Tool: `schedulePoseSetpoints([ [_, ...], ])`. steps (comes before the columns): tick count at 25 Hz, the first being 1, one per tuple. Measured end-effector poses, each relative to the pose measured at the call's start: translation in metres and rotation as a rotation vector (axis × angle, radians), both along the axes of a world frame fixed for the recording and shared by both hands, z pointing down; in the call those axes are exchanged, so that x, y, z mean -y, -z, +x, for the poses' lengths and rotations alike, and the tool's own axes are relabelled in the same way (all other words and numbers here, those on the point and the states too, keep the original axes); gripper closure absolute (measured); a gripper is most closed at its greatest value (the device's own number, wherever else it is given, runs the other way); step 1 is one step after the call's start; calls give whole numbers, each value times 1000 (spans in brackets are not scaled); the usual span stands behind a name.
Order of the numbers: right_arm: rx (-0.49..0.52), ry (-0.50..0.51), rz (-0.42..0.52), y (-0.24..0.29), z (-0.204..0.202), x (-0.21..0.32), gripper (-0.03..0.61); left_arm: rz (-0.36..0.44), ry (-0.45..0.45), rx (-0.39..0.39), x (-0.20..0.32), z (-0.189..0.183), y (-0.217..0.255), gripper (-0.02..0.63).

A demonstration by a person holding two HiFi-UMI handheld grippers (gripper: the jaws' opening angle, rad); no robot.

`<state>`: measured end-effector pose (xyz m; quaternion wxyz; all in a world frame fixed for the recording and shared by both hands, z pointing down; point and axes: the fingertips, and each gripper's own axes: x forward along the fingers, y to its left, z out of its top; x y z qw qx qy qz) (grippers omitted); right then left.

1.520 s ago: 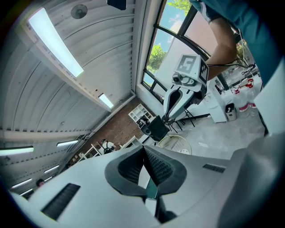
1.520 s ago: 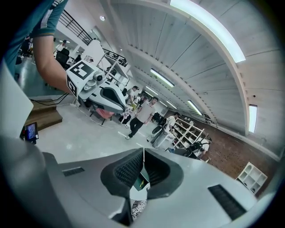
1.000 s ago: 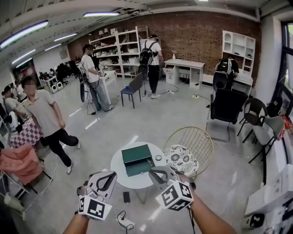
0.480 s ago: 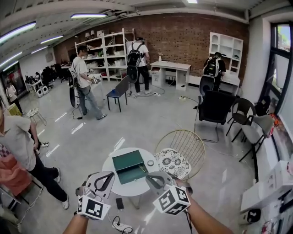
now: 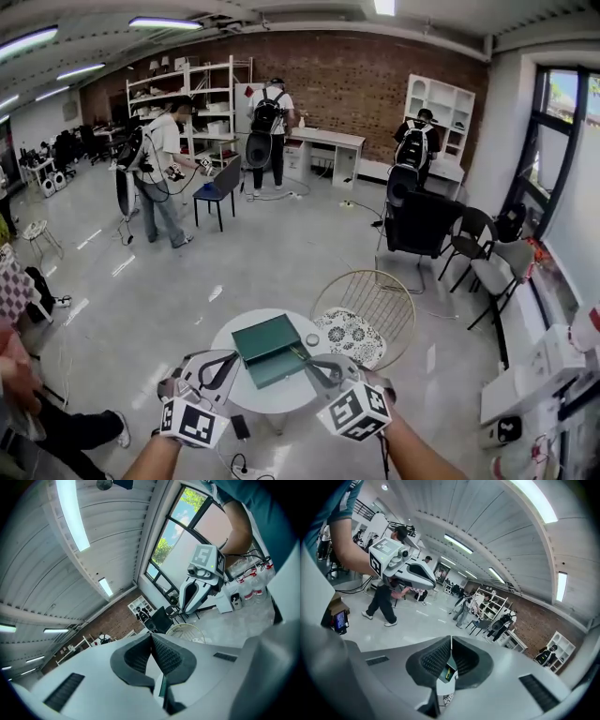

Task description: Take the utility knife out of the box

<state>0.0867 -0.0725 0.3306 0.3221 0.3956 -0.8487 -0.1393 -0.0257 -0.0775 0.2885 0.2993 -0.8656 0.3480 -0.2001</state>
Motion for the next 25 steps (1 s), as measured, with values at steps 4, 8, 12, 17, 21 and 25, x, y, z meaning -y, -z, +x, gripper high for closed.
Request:
schedulePoseSetpoints([
  [4, -25, -45, -10, 1, -50, 12, 541, -1, -31, -27, 13, -56, 4, 595],
  [8, -39, -78, -13, 4, -85, 21, 541, -3, -48, -47, 23, -97, 5, 595],
  [12, -52, -96, -18, -1, -106, 36, 541, -10, -49, -67, 37, -126, -3, 595],
  [17, -56, -95, -39, -15, -119, 64, 541, -28, -33, -73, 59, -146, -18, 595],
  [21, -42, -73, -63, -28, -116, 95, 540, -50, -5, -59, 86, -143, -28, 595],
  [25, -29, -55, -100, -52, -101, 136, 541, -70, 15, -34, 116, -128, -40, 595],
])
